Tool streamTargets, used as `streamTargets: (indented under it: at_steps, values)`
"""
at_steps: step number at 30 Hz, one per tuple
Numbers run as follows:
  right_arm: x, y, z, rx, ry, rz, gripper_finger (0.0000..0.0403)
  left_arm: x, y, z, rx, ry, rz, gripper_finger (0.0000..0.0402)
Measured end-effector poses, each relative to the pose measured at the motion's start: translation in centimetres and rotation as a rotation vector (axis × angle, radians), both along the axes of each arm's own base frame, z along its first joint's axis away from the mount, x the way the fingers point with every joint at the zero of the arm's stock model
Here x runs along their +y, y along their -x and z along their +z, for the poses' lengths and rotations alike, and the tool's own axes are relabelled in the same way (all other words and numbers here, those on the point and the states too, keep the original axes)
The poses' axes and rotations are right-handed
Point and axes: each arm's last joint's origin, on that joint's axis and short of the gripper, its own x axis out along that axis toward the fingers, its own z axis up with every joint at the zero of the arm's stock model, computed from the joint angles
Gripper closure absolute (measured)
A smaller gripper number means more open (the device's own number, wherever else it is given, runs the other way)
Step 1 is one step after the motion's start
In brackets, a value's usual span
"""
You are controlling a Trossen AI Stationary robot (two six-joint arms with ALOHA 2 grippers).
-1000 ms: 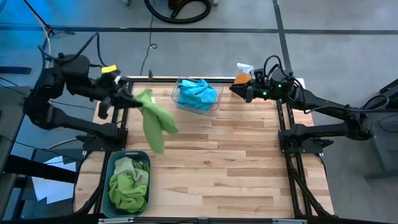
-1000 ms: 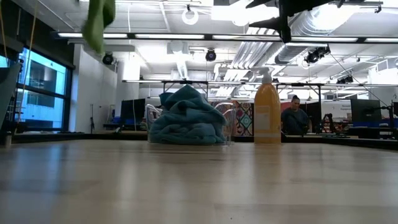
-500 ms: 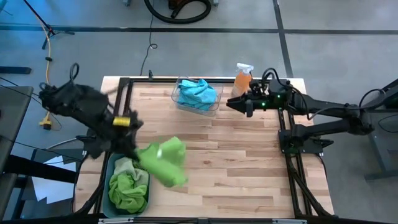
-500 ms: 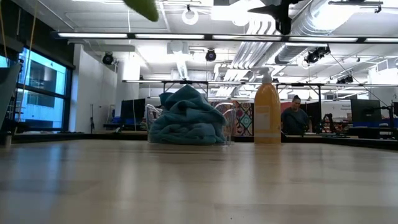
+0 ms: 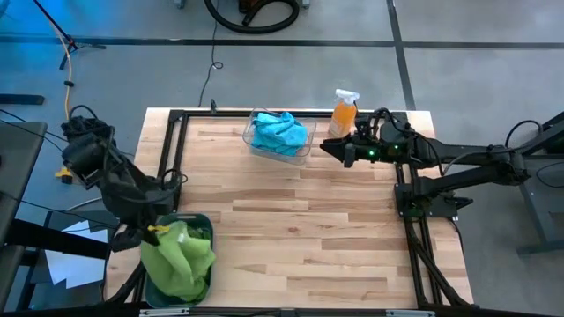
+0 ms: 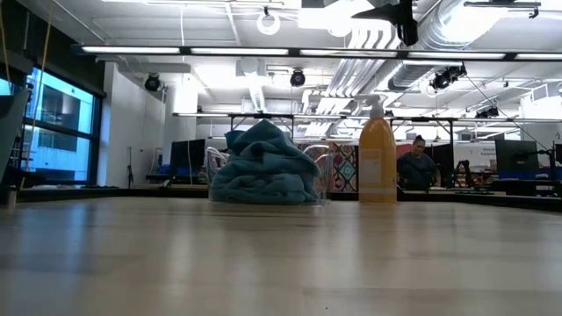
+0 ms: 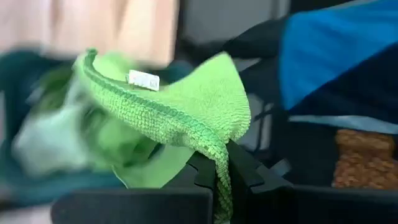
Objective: Sort microfiber towel by color & place in baskets
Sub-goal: Put the green microfiber towel into the blue bin
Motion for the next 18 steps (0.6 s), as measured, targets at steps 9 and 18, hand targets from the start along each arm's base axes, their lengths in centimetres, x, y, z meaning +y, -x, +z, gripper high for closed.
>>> streamTargets:
  at_steps: [9,18]
  values:
    - [0.3,0.0,0.0,0.001,0.009,-0.017,0.0187,0.2,1.8,-1.3,0.232,-0.057,0.036,0.0401]
    - [0.2,0.0,0.0,0.007,0.037,-0.044,0.0187,-1.6,-0.5,-2.7,0.141,-0.229,-0.023,0.0401]
